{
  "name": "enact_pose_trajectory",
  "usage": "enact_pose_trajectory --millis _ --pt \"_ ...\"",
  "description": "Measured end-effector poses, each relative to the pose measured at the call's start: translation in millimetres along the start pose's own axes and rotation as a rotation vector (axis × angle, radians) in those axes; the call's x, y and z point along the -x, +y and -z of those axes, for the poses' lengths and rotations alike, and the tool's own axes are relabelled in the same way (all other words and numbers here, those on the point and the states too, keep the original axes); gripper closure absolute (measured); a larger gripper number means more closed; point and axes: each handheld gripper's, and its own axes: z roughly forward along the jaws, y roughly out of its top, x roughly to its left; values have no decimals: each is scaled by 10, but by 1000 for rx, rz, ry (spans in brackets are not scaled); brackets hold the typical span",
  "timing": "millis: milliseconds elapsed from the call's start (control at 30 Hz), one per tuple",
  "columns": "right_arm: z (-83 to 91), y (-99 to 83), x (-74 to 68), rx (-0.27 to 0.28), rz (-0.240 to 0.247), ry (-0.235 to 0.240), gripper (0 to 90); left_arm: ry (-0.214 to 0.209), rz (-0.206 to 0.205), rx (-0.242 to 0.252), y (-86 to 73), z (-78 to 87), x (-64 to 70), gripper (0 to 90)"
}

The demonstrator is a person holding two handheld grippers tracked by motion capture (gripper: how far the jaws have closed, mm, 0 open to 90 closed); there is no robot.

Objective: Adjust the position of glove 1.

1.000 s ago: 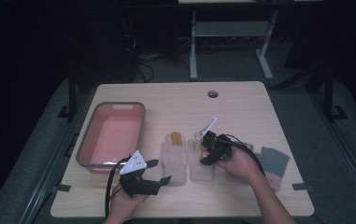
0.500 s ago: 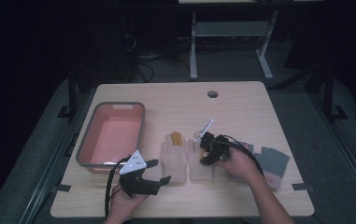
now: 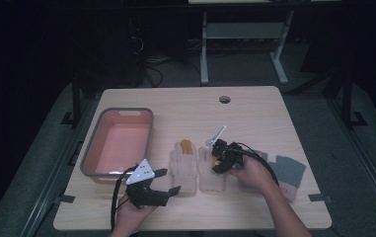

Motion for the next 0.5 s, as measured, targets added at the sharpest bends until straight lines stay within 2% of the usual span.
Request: enact_pose_trajectory --millis 500 --pt "147 8 -31 30 12 -3 591 3 -3 2 0 3 9 220"
